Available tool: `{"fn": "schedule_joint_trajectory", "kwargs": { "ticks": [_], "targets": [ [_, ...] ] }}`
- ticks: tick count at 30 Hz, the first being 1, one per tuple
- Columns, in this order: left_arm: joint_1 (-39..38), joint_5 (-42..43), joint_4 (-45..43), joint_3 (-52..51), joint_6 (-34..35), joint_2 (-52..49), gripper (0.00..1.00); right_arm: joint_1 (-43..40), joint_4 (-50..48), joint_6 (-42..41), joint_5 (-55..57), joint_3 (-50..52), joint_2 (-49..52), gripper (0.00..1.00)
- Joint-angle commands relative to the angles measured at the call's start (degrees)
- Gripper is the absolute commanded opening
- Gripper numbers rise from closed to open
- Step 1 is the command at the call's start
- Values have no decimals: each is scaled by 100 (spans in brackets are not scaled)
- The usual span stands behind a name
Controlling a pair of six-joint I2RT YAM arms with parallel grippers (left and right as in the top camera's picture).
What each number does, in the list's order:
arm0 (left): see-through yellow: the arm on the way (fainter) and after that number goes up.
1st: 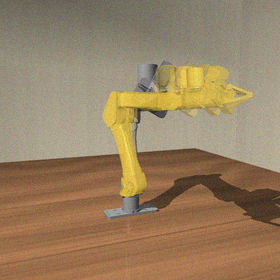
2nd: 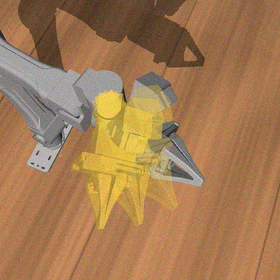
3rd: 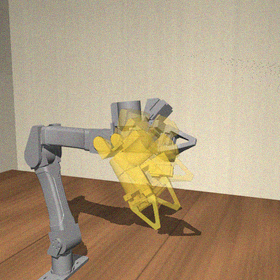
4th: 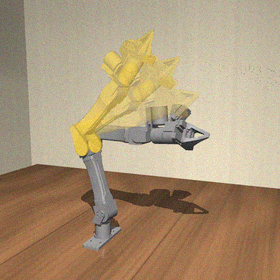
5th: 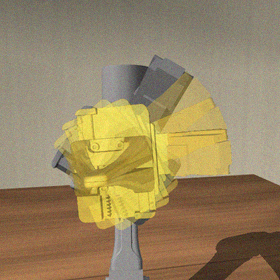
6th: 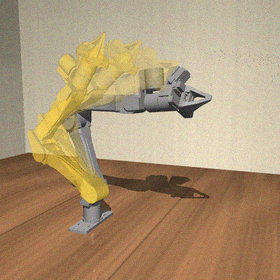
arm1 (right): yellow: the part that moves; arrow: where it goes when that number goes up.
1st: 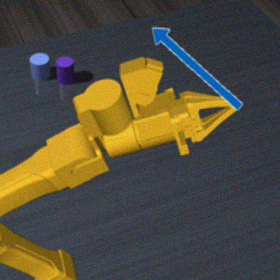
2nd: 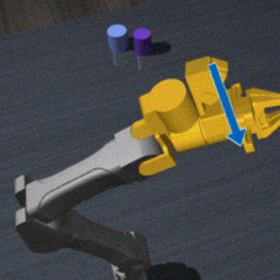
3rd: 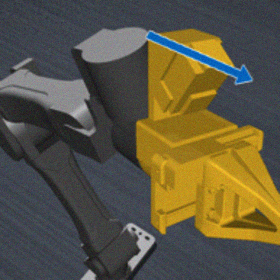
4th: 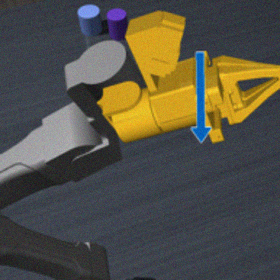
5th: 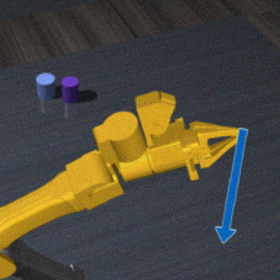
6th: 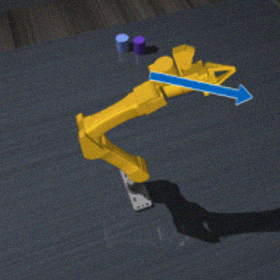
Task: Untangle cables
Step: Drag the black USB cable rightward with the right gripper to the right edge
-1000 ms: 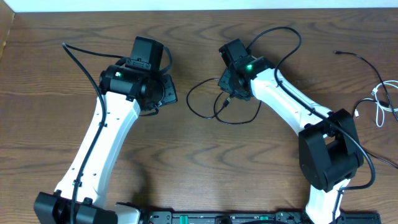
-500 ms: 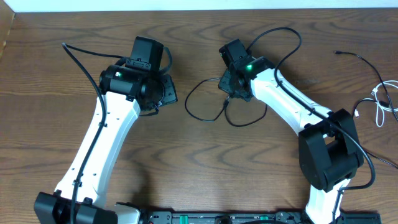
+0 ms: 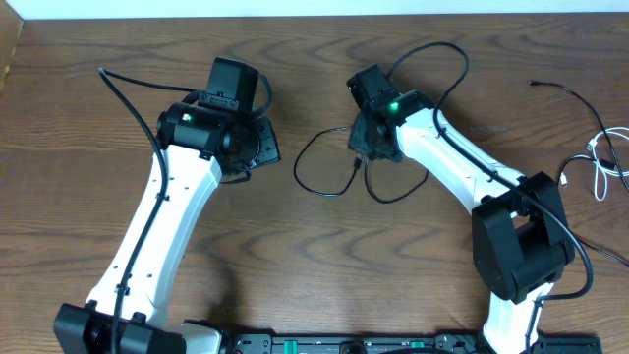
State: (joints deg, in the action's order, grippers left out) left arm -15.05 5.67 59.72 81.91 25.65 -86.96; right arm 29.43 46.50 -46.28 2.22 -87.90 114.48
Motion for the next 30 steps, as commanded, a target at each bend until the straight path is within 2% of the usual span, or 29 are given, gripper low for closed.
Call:
{"fn": "schedule_joint_trajectory", "kwargs": {
  "ticks": [1,4,7,15,25,30],
  "targets": [
    [20,-13,24,-79,7,37,51,35,66,1320,81,63,28,1],
    [20,-13,24,-79,7,37,51,15,46,2741,87,42,-39,1],
    [20,-13,24,-79,7,37,51,-74,61,3309,116,-17,-258,1],
    [20,-13,24,-79,7,37,53,-181,-188,3364,1683,-24,-1838,1],
    [20,-15,24,-79,7,37,54,-240,-866,3477,2079,-22,-3324,1],
    [20,-15,24,-81,4,37,54,-240,-857,3477,2079,-24,-3600,1]
  ]
}}
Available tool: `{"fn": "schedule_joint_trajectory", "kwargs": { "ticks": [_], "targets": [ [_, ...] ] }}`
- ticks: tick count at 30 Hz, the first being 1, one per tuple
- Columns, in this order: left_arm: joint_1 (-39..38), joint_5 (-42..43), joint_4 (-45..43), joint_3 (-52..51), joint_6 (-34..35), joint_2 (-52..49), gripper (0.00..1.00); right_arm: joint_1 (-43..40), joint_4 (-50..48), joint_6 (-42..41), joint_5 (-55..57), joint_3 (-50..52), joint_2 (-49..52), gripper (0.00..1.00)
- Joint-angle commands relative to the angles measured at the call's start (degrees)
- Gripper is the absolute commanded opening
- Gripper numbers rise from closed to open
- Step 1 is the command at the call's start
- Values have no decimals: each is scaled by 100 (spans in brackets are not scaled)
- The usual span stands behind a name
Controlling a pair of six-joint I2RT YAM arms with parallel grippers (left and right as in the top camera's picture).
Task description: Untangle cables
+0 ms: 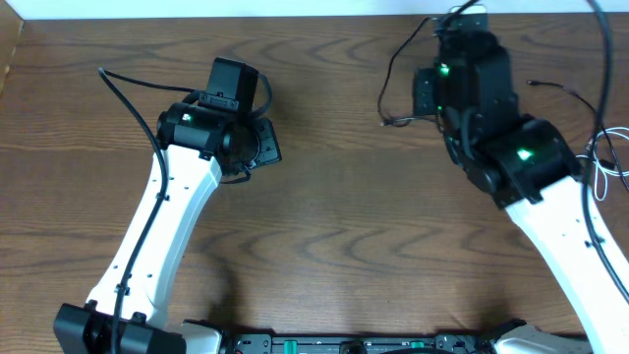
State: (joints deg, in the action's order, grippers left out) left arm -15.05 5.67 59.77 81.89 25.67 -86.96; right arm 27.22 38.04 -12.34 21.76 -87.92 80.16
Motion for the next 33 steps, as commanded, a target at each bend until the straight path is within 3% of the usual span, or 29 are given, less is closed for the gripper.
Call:
{"fn": "schedule_joint_trajectory", "kwargs": {
  "ticks": [1,11,18,28,33],
  "targets": [
    [20,-15,20,-79,4,37,54,-20,-13,83,127,-20,-201,1],
    [20,-15,22,-79,4,37,54,-103,-46,81,205,-20,-238,1],
    [20,-15,44,-79,2,37,54,-647,-229,-181,1272,-20,-225,1],
    [20,-15,107,-79,4,37,54,-2881,-267,-269,1300,-17,94,1],
    [20,-13,107,-79,4,37,54,-4103,-11,-592,341,-17,658,1]
  ]
}}
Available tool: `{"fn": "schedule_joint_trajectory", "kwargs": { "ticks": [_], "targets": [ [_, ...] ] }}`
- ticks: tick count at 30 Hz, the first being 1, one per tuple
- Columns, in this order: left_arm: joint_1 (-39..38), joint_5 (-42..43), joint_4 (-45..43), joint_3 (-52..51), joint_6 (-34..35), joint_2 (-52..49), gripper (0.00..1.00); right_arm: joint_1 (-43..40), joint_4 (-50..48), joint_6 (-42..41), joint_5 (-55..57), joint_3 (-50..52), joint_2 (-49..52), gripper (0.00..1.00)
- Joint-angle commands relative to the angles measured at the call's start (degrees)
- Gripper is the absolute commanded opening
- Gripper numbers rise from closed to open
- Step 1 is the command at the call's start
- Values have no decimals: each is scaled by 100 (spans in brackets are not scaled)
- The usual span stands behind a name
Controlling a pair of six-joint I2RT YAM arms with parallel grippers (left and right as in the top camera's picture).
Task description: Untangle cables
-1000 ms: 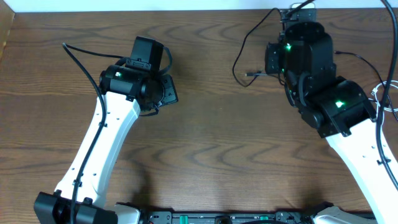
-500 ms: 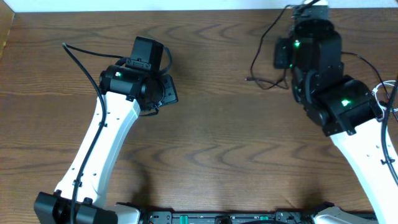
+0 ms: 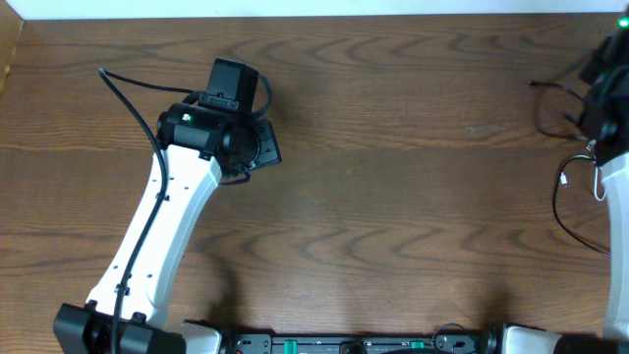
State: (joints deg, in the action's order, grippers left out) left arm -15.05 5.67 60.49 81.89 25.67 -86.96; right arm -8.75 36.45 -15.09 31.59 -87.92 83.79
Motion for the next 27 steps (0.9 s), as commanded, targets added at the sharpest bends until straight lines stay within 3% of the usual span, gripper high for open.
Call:
{"fn": "schedule_joint_trajectory", "kwargs": {
  "ticks": [1,14,20,23,27],
  "targets": [
    [20,-13,35,-79,4,37,54,-664,201,-385,-765,-17,393,1],
    [20,-15,35,-79,4,37,54,-1823,531,-822,-1567,-15,1073,1],
    [20,-13,37,-79,4,37,54,-2260,619,-1611,-1720,-13,1073,1],
    [20,-13,35,-79,4,37,54,-2367,566,-1609,-2411,-13,1073,1],
    [20,-13,35,-79,4,37,54,-2393,-267,-905,-4601,-15,1071,1]
  ]
}}
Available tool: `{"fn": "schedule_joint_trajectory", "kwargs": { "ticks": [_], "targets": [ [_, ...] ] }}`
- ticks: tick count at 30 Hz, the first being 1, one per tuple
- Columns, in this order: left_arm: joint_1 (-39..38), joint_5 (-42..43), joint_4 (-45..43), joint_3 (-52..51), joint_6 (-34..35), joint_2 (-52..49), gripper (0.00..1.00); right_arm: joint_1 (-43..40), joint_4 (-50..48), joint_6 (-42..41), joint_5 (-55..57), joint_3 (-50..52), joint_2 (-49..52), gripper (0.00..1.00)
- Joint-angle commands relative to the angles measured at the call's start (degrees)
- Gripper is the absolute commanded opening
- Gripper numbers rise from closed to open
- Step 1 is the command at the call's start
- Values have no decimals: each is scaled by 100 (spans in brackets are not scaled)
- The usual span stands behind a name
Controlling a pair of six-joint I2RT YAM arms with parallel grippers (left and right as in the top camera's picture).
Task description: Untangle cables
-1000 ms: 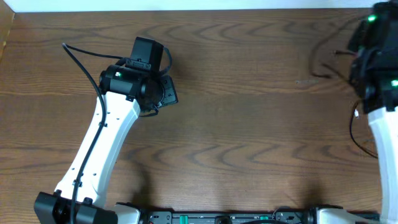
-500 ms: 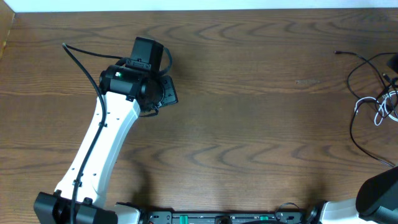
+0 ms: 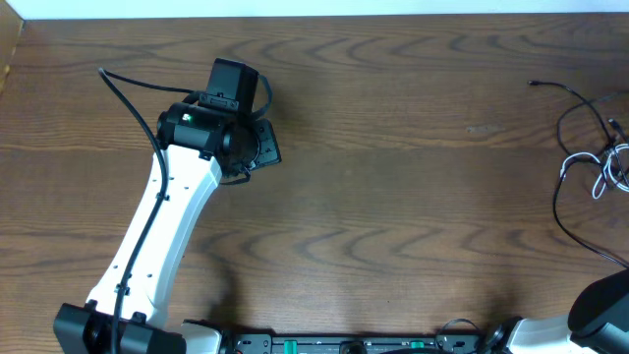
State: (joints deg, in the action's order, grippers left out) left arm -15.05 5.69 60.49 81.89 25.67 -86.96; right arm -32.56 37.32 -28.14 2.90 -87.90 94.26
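Note:
A thin black cable (image 3: pixel 556 193) lies in loose loops at the table's right edge, one end (image 3: pixel 532 83) pointing left. A white cable (image 3: pixel 601 177) is coiled among its loops, touching or crossing it. Of my right arm only a dark part (image 3: pixel 601 300) shows in the bottom right corner; its gripper is out of view. My left gripper (image 3: pixel 267 144) rests over the left middle of the table, far from the cables, fingers spread and empty.
The left arm (image 3: pixel 162 226) slants from the front left toward the table's middle, with its own black lead (image 3: pixel 128 93) trailing to the back left. The brown wooden table (image 3: pixel 393 197) runs to a white wall at the back.
The right arm stood at the upper right edge with the black cable hanging from it; now it shows only in the bottom right corner. The black cable lies by the white one.
The right gripper was down on the black cable's loops at mid-table. Then it held the cable at the back, right of centre. Then it was at the right edge. Now the cable lies there and the arm is withdrawn. The left arm never moved.

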Motion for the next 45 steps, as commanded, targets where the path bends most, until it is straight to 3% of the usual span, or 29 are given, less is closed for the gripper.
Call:
{"fn": "schedule_joint_trajectory", "kwargs": {
  "ticks": [1,3,8,15,21,26,32,40,43,45],
  "targets": [
    [20,-15,35,-79,4,37,54,-13,-780,444,-2444,-17,22,1],
    [20,-15,35,-79,4,37,54,2,-1467,420,-3381,-17,15,1],
    [20,-17,33,-79,7,37,54,153,-3292,-673,-4848,-17,-37,1],
    [20,-17,33,-79,4,37,54,251,-4524,-1364,-4944,-17,-39,1],
    [20,-15,33,-79,4,37,54,245,-3399,-1364,-3648,-17,-39,1],
    [20,-17,33,-79,4,37,54,245,-1401,-1499,-1143,-15,-37,1],
    [20,-17,33,-79,4,37,54,177,-334,-1685,782,-15,-37,1],
    [20,-17,31,-79,7,37,54,-90,66,-1814,957,-15,-37,1],
    [20,-17,33,-79,7,37,54,-87,-31,-1799,260,-15,-37,1],
    [20,-15,33,-79,4,37,54,-61,-505,-1296,-1237,-15,-37,1]
  ]
}}
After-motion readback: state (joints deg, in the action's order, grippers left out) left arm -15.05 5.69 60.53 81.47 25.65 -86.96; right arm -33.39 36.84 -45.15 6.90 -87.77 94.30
